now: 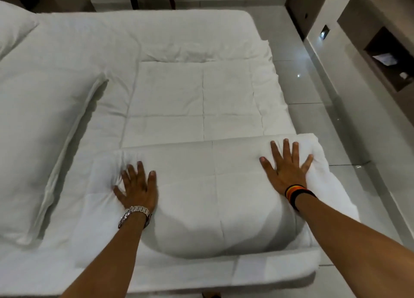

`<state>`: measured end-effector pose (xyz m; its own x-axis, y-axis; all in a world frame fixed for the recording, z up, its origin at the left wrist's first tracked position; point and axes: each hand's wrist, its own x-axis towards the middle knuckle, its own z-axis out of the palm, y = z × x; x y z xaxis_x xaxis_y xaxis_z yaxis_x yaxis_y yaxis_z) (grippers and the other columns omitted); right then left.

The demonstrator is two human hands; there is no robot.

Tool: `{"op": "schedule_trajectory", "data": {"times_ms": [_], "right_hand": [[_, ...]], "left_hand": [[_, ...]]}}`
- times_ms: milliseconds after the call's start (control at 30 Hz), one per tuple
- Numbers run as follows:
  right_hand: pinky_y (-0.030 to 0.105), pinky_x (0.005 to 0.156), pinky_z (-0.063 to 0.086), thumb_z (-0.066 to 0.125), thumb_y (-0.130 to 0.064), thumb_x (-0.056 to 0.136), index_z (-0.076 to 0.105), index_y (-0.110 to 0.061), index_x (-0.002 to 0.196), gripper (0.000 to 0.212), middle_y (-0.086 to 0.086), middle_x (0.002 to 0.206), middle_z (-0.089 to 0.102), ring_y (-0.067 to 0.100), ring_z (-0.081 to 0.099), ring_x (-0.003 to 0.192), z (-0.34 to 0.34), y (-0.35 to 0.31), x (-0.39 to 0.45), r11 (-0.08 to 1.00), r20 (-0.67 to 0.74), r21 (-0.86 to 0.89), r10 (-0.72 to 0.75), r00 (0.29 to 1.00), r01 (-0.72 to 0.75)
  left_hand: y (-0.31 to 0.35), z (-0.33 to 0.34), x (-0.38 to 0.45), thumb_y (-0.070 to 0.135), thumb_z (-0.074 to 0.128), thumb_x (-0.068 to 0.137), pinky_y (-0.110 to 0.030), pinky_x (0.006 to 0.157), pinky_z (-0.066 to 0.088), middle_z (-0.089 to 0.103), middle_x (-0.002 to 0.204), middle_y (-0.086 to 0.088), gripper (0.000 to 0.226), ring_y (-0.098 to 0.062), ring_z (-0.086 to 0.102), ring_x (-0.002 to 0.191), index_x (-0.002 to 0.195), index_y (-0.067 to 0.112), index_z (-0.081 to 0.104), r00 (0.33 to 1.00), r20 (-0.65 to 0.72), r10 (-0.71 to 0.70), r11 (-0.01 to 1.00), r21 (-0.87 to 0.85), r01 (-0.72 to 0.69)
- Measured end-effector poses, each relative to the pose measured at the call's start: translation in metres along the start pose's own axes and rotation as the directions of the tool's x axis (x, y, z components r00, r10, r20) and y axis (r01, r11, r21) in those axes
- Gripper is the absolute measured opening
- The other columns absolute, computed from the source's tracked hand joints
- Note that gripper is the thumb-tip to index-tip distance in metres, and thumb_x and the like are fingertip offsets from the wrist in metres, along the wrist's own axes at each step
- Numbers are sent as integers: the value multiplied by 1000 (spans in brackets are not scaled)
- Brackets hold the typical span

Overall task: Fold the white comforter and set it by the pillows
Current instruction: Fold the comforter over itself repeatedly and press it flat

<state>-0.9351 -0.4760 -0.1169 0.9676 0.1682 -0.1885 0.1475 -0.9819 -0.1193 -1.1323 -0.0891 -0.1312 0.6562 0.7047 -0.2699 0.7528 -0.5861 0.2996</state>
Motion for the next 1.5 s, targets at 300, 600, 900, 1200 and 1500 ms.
{"op": "schedule_trajectory", "data": {"times_ms": [300,600,900,1200,1500], "right_hand": [[64,120,-17,20,-73,100,1,-40,165,76,1,174,-12,22,-20,159,-3,-8,-20,998,20,35,49,999,-50],[78,115,2,64,-75,82,-7,-56,159,107,12,165,-37,43,-26,154,18,-4,-217,463,194,663,652,733,-588],[61,121,31,89,-60,67,-15,-66,151,134,17,166,-32,39,1,160,30,-3,-211,-62,400,896,545,737,-440],[50,112,39,100,-37,60,12,-65,150,129,29,162,15,44,37,143,54,-10,-164,-115,338,912,755,562,-395],[37,100,49,89,-10,73,32,-46,153,105,4,139,54,26,58,110,10,-7,-180,-101,217,971,745,631,-215]], "left_hand": [[4,-1,-12,64,11,100,-55,120,-18,-7,172,0,71,-18,-13,157,164,34,1,999,25,22,1000,17,-23],[-9,1,-187,92,3,77,-66,118,-11,-27,168,-9,101,-34,-23,154,163,38,-5,947,23,-321,890,-335,309],[-30,22,-202,55,84,76,-64,97,52,19,168,-11,125,-42,45,139,148,64,-18,846,229,-482,261,-884,388],[-26,33,-149,41,99,57,-46,115,34,25,166,-4,142,-31,44,141,155,58,-1,741,157,-652,197,-910,366],[-9,-12,-171,6,84,77,-30,97,37,43,147,1,109,-17,48,113,156,45,20,828,-22,-561,239,-961,137]]}}
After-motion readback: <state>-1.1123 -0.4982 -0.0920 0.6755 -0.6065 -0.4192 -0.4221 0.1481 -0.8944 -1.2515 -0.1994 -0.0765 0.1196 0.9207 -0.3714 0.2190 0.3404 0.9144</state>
